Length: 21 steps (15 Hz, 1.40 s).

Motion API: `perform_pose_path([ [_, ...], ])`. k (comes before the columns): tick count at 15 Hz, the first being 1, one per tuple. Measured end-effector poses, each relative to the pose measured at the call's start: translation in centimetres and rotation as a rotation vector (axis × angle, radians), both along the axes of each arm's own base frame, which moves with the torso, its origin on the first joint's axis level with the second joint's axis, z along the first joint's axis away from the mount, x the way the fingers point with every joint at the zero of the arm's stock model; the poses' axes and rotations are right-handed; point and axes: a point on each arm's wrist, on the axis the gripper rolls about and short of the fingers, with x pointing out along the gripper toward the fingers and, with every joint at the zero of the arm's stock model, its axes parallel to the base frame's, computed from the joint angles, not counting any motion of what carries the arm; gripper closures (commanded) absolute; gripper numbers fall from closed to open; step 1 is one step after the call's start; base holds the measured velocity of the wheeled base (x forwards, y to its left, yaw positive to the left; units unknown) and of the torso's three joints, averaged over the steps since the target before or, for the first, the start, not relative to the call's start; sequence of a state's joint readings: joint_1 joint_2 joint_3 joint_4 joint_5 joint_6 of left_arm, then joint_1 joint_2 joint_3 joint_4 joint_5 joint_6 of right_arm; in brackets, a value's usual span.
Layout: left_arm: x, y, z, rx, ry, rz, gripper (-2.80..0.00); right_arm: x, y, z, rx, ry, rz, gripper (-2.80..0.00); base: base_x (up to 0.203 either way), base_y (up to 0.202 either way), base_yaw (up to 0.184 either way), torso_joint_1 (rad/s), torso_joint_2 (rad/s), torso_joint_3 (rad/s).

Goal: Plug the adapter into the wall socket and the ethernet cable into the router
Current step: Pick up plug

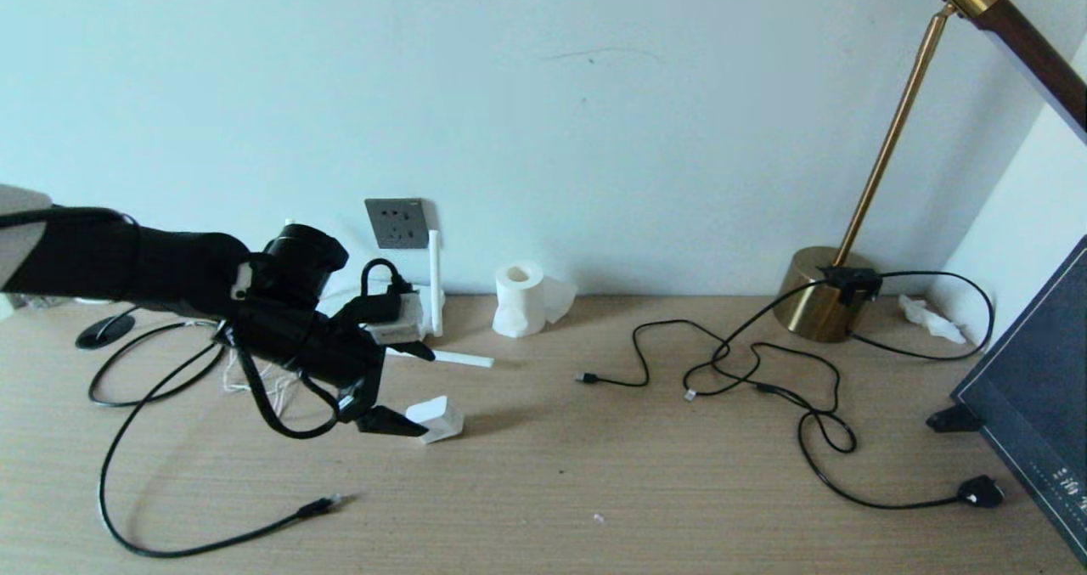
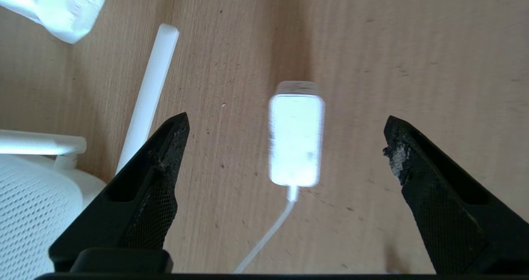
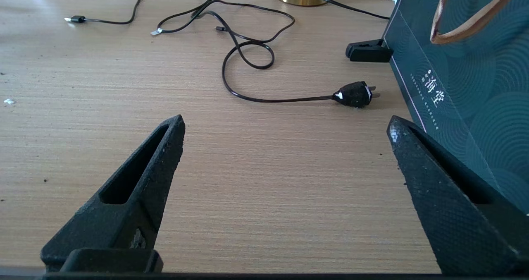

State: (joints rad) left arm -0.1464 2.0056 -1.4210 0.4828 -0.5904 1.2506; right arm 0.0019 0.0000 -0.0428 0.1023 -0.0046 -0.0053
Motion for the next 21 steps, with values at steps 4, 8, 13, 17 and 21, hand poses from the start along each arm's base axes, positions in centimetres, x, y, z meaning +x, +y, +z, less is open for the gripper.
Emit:
perform_pose_path([
  [4,1.1,-1.2,-1.2,0.025,0.016,-0.016,-2.80,0.0,0.0,0.0,0.000,0.000,0.000,-2.80,0.000,0.000,0.000,0.000,0.00,0.000],
  [8,1.4,-2.1,-2.5,0.040,0.044,-0.033,-2.80,0.0,0.0,0.0,0.000,0.000,-0.001,-2.80,0.000,0.000,0.000,0.000,0.00,0.000],
  [13,1.7,-2.3,-3.3,0.057,0.061,-0.030,-2.80,0.0,0.0,0.0,0.000,0.000,0.000,-2.80,0.000,0.000,0.000,0.000,0.00,0.000],
  [17,1.7,-2.3,-3.4,0.060,0.064,-0.029,-2.80,0.0,0.0,0.0,0.000,0.000,0.000,-2.80,0.000,0.000,0.000,0.000,0.00,0.000],
  [21,1.8,-2.2,-3.5,0.061,0.065,-0.028,0.00,0.0,0.0,0.0,0.000,0.000,0.000,-2.80,0.000,0.000,0.000,0.000,0.00,0.000],
])
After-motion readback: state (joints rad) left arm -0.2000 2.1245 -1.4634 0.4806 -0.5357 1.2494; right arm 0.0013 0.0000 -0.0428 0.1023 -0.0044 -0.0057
